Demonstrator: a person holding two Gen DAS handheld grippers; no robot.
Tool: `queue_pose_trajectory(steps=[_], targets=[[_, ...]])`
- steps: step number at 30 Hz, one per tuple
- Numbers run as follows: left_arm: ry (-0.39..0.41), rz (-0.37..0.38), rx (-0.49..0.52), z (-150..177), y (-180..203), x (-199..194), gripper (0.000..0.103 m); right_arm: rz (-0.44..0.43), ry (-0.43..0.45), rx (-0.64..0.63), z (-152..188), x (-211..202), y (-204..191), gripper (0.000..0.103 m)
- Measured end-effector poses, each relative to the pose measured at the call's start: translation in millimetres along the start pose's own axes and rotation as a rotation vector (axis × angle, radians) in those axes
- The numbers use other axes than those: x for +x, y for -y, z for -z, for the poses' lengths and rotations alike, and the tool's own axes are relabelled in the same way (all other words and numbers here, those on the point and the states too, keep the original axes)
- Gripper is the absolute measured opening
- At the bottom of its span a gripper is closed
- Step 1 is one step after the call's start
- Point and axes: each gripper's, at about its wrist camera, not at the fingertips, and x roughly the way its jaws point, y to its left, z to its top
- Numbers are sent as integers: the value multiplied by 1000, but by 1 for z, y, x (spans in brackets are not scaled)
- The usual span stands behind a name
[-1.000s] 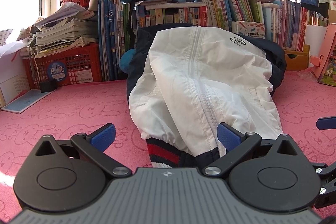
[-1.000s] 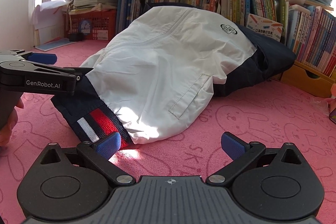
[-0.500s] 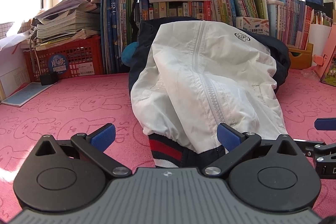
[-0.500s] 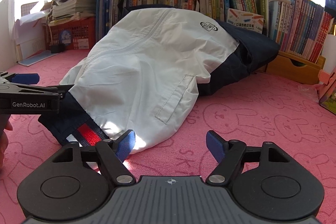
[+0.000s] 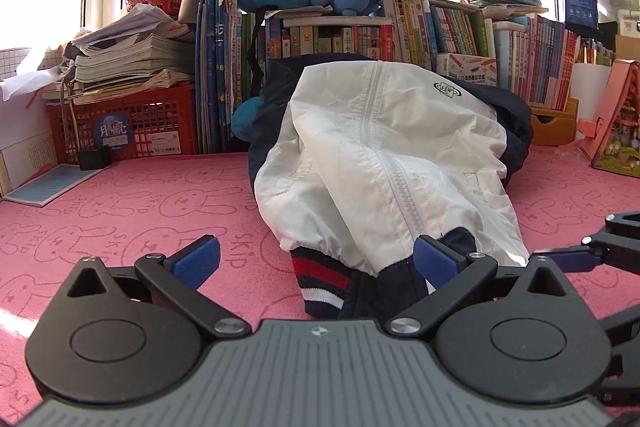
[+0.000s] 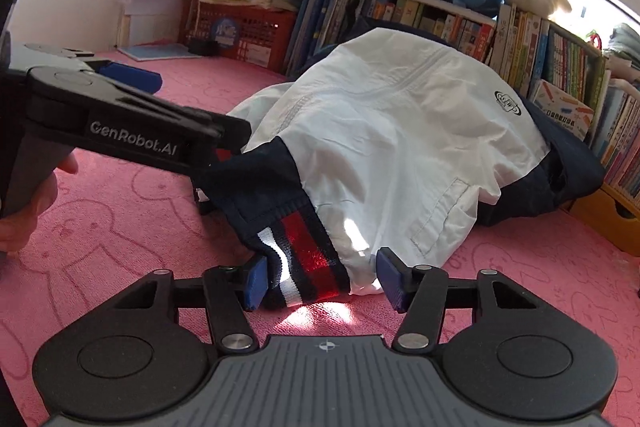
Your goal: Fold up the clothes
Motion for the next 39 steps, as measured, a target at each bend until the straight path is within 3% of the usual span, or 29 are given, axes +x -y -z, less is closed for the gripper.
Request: queue_pose_trajectory(steps=[3,6,9,15,18,22,24,26,27,28,31,34,39], targets=[[-30,69,105,9,6,-13,103,-27,21,89,-1,-6,19,34],[-26,28,235,14,26,-8,103,-4,70,145,-4,-16,32,26],[-22,-13,363,18,45,-3,103,37,107,171,-8,-21,41,26],[51,-84,462,0,61,19,103,90,128,211,-6,-28,52,26],[60,-185,490,-13,60,34,103,88,114,204,-1,-29,51,35],[88,-139,395,-27,49,25,103,93,98,169,1,-22,39,48],[86,-143,353,-30,46,24,103,67,80,158,-3,-12,31,49],[85,-208,355,-30,45,27,103,78,51,154,-9,2,24,42],[85,-240,356,-31,44,29,103,91,61,174,-10,0,26,24],[90,-258,366,-30,43,30,103,105,71,194,-11,-2,29,20],[100,-234,380,-26,41,31,103,156,132,229,-13,-19,37,19],[100,-183,364,-25,45,32,103,277,232,173,-18,-48,43,19],[198,-251,384,-32,58,13,103,440,327,130,-22,-84,60,19]])
